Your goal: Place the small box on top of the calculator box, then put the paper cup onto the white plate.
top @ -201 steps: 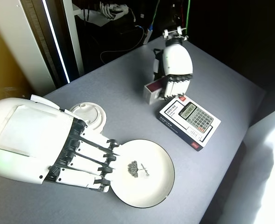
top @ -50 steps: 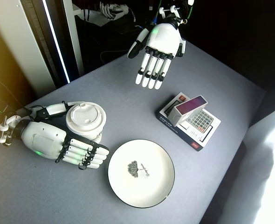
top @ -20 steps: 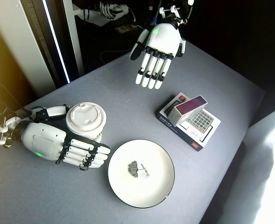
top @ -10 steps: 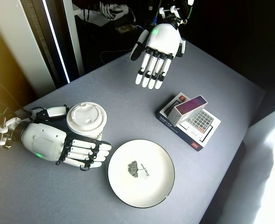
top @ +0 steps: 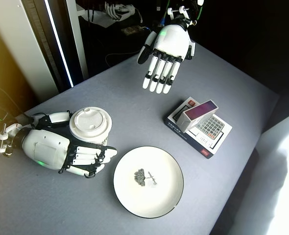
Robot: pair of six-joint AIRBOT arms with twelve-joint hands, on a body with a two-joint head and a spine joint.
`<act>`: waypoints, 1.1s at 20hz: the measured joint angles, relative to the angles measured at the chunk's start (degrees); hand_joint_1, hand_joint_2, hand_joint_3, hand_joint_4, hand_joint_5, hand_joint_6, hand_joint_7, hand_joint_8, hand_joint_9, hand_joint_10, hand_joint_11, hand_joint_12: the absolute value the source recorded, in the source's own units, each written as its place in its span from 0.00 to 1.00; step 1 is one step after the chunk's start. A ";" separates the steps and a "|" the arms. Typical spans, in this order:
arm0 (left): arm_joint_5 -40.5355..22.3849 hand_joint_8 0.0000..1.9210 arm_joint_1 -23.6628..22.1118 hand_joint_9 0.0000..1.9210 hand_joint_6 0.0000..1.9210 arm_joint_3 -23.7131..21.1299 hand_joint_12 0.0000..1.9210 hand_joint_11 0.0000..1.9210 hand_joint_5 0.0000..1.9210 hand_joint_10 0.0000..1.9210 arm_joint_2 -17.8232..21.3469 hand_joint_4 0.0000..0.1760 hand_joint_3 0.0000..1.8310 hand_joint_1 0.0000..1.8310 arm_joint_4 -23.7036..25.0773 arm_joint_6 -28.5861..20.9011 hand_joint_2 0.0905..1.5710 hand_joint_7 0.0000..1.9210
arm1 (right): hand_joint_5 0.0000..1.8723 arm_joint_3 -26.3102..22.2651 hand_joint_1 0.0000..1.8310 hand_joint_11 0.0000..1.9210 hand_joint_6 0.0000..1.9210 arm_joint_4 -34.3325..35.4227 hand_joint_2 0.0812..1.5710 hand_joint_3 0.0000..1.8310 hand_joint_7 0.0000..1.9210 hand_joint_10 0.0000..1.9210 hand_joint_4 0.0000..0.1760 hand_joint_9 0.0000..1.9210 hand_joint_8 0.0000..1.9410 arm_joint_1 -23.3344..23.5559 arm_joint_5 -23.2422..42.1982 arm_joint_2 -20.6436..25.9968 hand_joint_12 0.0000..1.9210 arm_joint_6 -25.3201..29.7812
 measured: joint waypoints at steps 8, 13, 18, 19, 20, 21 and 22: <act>-0.02 0.00 0.00 0.19 0.00 0.00 0.41 0.00 0.17 0.00 0.00 0.00 0.00 0.20 0.00 0.00 0.82 0.18 | 0.38 0.11 0.67 0.11 0.01 0.24 0.62 0.00 0.41 0.02 0.00 0.41 0.01 -0.02 0.59 -0.35 0.56 1.20; -0.02 0.00 -0.02 0.20 0.00 0.07 0.41 0.03 0.19 0.00 -0.02 0.00 0.00 0.14 -0.02 0.00 0.82 0.20 | 0.39 0.63 0.71 0.07 0.00 0.04 0.63 0.00 0.43 0.01 0.00 0.41 0.00 -0.02 0.61 -0.35 0.61 1.25; -0.04 0.00 -0.02 0.19 0.00 0.31 0.40 0.02 0.19 0.00 -0.07 0.00 0.00 0.16 0.00 -0.02 0.82 0.19 | 0.42 0.98 0.70 0.11 0.01 -0.02 0.63 0.00 0.46 0.02 0.00 0.45 0.01 -0.02 0.66 -0.42 0.58 1.27; -0.02 0.00 -0.02 0.19 0.00 0.44 0.40 0.03 0.19 0.00 -0.07 0.00 0.00 0.15 0.00 -0.07 0.82 0.19 | 0.42 1.03 0.70 0.12 0.00 -0.04 0.62 0.00 0.45 0.01 0.00 0.44 0.00 -0.02 0.66 -0.42 0.61 1.27; 0.04 0.00 -0.39 0.20 0.00 0.68 0.40 0.03 0.19 0.00 -0.07 0.00 0.00 0.15 0.24 -0.15 0.82 0.19 | 0.41 1.07 0.70 0.12 0.00 -0.04 0.62 0.00 0.44 0.01 0.00 0.43 0.00 0.00 0.66 -0.42 0.62 1.27; 0.07 0.00 -0.68 0.20 0.00 0.68 0.39 0.03 0.19 0.00 -0.07 0.00 0.00 0.16 0.20 -0.15 0.82 0.20 | 0.42 1.07 0.70 0.15 0.00 -0.04 0.62 0.00 0.44 0.01 0.00 0.44 0.00 0.00 0.66 -0.42 0.62 1.27; -0.13 0.00 -0.72 0.18 0.00 0.79 0.39 0.01 0.18 0.00 -0.07 0.00 0.00 0.16 -0.15 -0.15 0.82 0.19 | 0.42 1.07 0.70 0.13 0.00 -0.04 0.62 0.00 0.43 0.00 0.00 0.42 0.00 0.00 0.66 -0.42 0.61 1.27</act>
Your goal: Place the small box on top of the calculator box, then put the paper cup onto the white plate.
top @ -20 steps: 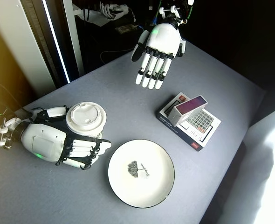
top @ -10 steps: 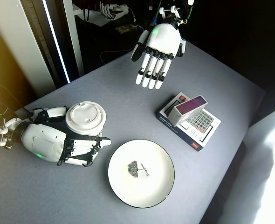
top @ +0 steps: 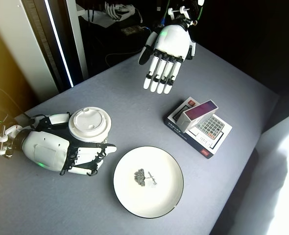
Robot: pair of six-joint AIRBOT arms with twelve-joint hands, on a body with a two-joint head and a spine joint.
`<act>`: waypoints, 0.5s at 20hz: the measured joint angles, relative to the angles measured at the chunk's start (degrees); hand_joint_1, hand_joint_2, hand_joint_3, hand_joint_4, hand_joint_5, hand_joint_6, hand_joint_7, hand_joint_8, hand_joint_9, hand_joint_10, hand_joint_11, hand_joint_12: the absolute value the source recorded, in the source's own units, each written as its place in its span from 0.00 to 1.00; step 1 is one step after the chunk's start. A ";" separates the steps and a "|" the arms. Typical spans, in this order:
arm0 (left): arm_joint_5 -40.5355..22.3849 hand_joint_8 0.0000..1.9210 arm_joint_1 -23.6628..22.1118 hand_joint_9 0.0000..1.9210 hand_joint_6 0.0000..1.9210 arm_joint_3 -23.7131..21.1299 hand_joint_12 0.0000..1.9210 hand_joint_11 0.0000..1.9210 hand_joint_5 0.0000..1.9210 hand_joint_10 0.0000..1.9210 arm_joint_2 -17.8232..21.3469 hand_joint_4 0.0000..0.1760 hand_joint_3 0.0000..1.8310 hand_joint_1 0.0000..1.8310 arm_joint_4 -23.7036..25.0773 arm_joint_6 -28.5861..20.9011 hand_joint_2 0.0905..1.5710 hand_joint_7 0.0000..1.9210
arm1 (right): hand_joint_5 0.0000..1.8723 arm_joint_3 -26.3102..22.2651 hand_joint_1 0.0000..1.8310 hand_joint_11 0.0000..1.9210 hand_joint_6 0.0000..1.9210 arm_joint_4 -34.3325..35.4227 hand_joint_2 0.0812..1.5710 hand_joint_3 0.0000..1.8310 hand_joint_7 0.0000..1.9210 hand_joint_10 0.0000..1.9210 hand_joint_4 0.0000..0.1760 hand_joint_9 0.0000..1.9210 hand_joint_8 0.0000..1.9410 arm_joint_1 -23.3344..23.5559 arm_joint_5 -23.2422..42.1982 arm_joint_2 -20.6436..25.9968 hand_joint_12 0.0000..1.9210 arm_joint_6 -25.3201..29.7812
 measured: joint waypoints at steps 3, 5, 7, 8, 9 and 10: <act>0.11 0.00 0.00 0.16 0.00 0.13 0.36 0.00 0.17 0.00 0.00 0.00 0.00 0.16 0.33 -0.15 0.84 0.16 | 0.45 0.22 0.68 0.12 0.01 -0.02 0.63 0.00 0.47 0.01 0.00 0.44 0.01 0.04 -0.02 0.00 0.61 0.02; 0.02 0.00 -0.13 0.17 0.00 0.13 0.36 0.00 0.16 0.00 0.00 0.00 0.00 0.19 0.15 -0.22 0.83 0.17 | 0.45 0.24 0.68 0.12 0.01 0.04 0.63 0.00 0.48 0.01 0.00 0.44 0.01 0.04 -0.02 0.00 0.61 0.00; 0.07 0.00 -0.13 0.17 0.00 0.24 0.37 0.00 0.17 0.00 0.00 0.00 0.00 0.19 0.33 -0.22 0.83 0.16 | 0.46 0.24 0.68 0.13 0.01 0.13 0.62 0.00 0.48 0.01 0.00 0.44 0.01 0.07 -0.02 0.00 0.59 0.00; 0.09 0.00 -0.13 0.15 0.00 0.33 0.35 0.00 0.15 0.00 0.00 0.00 0.00 0.17 0.28 -0.24 0.84 0.15 | 0.47 0.24 0.68 0.13 0.01 0.22 0.62 0.00 0.49 0.01 0.00 0.46 0.01 0.11 -0.02 0.00 0.59 0.00; 0.11 0.00 -0.13 0.16 0.00 0.35 0.36 0.00 0.16 0.00 0.00 0.00 0.00 0.18 0.26 -0.24 0.84 0.15 | 0.47 0.24 0.68 0.14 0.01 0.26 0.62 0.00 0.50 0.01 0.00 0.46 0.01 0.33 -0.20 0.00 0.59 -0.04; 0.04 0.00 -0.13 0.18 0.00 0.35 0.39 0.00 0.18 0.01 0.00 0.00 0.00 0.16 0.26 -0.26 0.84 0.18 | 0.49 0.35 0.74 0.17 0.00 0.26 0.67 0.00 0.55 0.02 0.00 0.50 0.34 0.46 -0.24 0.00 0.62 -0.07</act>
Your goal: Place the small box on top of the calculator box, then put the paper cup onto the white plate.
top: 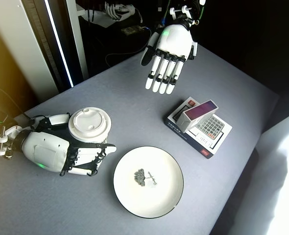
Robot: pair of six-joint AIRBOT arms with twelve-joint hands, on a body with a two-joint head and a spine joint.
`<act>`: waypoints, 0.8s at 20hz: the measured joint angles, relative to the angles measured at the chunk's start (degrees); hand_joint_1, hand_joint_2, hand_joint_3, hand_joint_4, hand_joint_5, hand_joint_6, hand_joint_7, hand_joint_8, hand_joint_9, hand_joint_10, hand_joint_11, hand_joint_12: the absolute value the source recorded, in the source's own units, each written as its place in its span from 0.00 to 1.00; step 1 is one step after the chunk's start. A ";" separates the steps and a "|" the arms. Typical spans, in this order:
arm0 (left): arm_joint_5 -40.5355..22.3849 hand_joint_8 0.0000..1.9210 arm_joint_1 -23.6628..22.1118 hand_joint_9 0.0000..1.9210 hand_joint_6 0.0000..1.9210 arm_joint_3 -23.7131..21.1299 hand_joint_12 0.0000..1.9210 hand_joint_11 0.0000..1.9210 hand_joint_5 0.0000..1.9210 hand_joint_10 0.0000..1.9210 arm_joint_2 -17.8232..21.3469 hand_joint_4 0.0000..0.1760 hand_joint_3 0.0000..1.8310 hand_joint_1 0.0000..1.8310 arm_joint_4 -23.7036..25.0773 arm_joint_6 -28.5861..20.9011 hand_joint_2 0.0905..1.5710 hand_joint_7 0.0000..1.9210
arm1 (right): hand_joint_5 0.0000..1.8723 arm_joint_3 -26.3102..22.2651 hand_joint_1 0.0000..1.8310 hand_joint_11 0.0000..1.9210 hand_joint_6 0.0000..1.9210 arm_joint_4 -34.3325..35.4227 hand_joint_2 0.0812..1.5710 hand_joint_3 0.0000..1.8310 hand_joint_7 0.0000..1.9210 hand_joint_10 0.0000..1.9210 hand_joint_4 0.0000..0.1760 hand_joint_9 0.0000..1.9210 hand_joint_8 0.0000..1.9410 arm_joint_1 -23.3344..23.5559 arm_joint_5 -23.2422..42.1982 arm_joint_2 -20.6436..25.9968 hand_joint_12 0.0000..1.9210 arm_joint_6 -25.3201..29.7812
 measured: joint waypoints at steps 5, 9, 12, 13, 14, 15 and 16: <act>0.02 0.00 0.00 0.16 0.00 0.00 0.35 0.00 0.18 0.00 0.00 0.00 0.00 0.17 0.33 -0.46 0.84 0.17 | 0.48 0.00 0.70 0.21 0.44 0.74 0.67 0.02 0.58 0.02 0.00 0.54 0.44 1.05 -0.48 -0.04 0.63 -0.24; 0.02 0.00 0.00 0.20 0.00 0.00 0.40 0.03 0.20 0.01 0.00 0.00 0.00 0.15 0.63 -0.87 0.83 0.20 | 0.48 0.00 0.67 0.25 0.55 0.59 0.70 0.00 0.53 0.01 0.00 0.52 0.50 1.64 -0.59 -0.04 0.63 -0.15; 0.07 0.00 0.00 0.18 0.00 0.00 0.40 0.02 0.18 0.00 0.00 0.00 0.00 0.14 0.96 -1.09 0.83 0.18 | 0.46 0.00 0.67 0.22 0.58 0.59 0.70 0.00 0.56 0.01 0.00 0.53 0.47 2.05 -0.85 0.02 0.65 -0.13; 0.00 0.01 -0.20 0.20 0.00 0.00 0.40 0.03 0.19 0.01 0.00 0.00 0.00 0.16 0.98 -1.16 0.83 0.20 | 0.46 0.00 0.68 0.22 0.56 0.46 0.69 0.00 0.56 0.01 0.00 0.54 0.46 2.25 -0.50 0.02 0.65 -0.09; 0.07 0.01 -0.24 0.21 0.00 0.00 0.40 0.04 0.19 0.01 0.00 0.00 0.00 0.15 1.09 -1.18 0.83 0.20 | 0.45 0.00 0.67 0.22 0.58 0.42 0.70 0.00 0.54 0.01 0.00 0.53 0.50 2.25 -0.44 0.02 0.65 -0.09; 0.00 0.00 -0.31 0.20 0.00 0.00 0.39 0.03 0.19 0.00 0.00 0.00 0.00 0.16 1.01 -1.22 0.83 0.20 | 0.47 0.00 0.67 0.22 0.56 0.44 0.70 0.00 0.52 0.00 0.00 0.51 0.53 2.34 -0.44 0.02 0.65 -0.11; 0.07 0.00 -0.35 0.19 0.00 0.00 0.39 0.02 0.19 0.00 0.00 0.00 0.00 0.16 0.96 -1.25 0.83 0.19 | 0.47 0.00 0.66 0.22 0.57 0.42 0.71 0.00 0.52 0.00 0.00 0.51 0.53 2.73 -0.52 0.02 0.65 -0.11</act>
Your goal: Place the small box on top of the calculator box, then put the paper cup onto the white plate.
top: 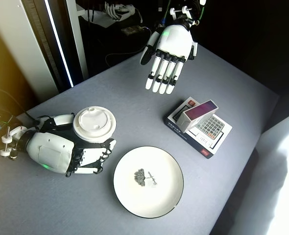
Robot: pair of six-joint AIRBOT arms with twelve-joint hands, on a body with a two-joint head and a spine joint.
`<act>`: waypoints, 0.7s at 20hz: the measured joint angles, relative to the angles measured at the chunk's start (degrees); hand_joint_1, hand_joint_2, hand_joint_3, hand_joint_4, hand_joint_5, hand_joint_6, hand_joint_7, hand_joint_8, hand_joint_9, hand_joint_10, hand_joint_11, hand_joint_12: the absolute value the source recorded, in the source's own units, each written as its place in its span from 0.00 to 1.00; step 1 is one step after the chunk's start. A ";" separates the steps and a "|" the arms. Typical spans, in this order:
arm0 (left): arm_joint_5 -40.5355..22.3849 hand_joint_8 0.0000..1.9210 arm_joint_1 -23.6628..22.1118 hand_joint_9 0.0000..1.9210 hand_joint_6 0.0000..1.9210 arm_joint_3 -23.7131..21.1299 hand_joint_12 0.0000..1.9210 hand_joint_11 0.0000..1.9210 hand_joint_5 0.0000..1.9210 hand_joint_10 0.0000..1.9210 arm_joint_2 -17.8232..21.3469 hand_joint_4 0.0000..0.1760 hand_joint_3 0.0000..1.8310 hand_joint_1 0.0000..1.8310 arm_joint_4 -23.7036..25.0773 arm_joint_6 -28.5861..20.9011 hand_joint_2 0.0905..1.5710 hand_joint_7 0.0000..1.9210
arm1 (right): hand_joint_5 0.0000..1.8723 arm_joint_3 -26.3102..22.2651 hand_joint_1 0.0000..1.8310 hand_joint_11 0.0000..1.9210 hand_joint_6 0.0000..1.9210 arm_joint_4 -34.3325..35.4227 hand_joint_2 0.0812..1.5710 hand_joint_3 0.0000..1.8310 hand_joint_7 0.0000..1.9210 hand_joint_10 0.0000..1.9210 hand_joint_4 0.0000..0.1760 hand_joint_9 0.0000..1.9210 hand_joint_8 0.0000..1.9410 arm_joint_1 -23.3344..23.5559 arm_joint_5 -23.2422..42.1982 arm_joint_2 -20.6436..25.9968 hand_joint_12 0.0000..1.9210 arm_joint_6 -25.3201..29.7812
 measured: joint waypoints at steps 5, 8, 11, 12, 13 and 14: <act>0.02 0.00 0.00 0.20 0.00 0.00 0.40 0.03 0.20 0.00 0.00 0.00 0.00 0.16 0.02 0.02 0.82 0.20 | 0.42 0.00 0.75 0.28 0.59 -0.26 0.71 0.00 0.54 0.69 0.00 0.42 0.47 2.12 0.13 0.72 0.65 0.81; -0.02 0.00 0.00 0.21 0.00 0.00 0.40 0.03 0.20 0.00 0.00 0.00 0.00 0.18 0.02 0.00 0.82 0.20 | 0.46 0.00 0.74 0.26 0.55 -0.22 0.70 0.00 0.55 0.61 0.00 0.43 0.47 3.76 -0.07 1.60 0.62 1.95; 0.04 0.00 0.00 0.19 0.00 0.00 0.42 0.01 0.18 0.00 0.00 0.00 0.00 0.17 0.04 0.02 0.83 0.18 | 0.42 0.00 0.75 0.26 0.60 -0.31 0.72 0.00 0.52 0.69 0.00 0.42 0.50 5.60 -0.31 2.47 0.66 2.49; 0.02 0.00 0.00 0.20 0.00 0.00 0.41 0.02 0.19 0.00 0.00 0.00 0.00 0.17 0.04 0.02 0.83 0.19 | 0.42 0.00 0.75 0.27 0.60 -0.26 0.71 0.00 0.53 0.69 0.00 0.42 0.48 6.05 -0.44 2.51 0.65 2.45; 0.02 0.00 0.00 0.20 0.00 0.00 0.41 0.02 0.19 0.00 0.00 0.00 0.00 0.17 0.04 0.02 0.82 0.19 | 0.45 -0.02 0.69 0.28 0.58 -0.37 0.71 0.00 0.53 0.42 0.00 0.41 0.51 6.51 -0.72 2.51 0.64 2.27; 0.02 0.00 0.00 0.20 0.00 0.00 0.41 0.03 0.19 0.00 -0.07 0.00 0.00 0.16 0.07 0.02 0.82 0.20 | 0.46 -0.02 0.68 0.30 0.57 -0.50 0.70 0.00 0.54 0.27 0.00 0.45 0.50 7.15 -1.29 2.75 0.62 2.12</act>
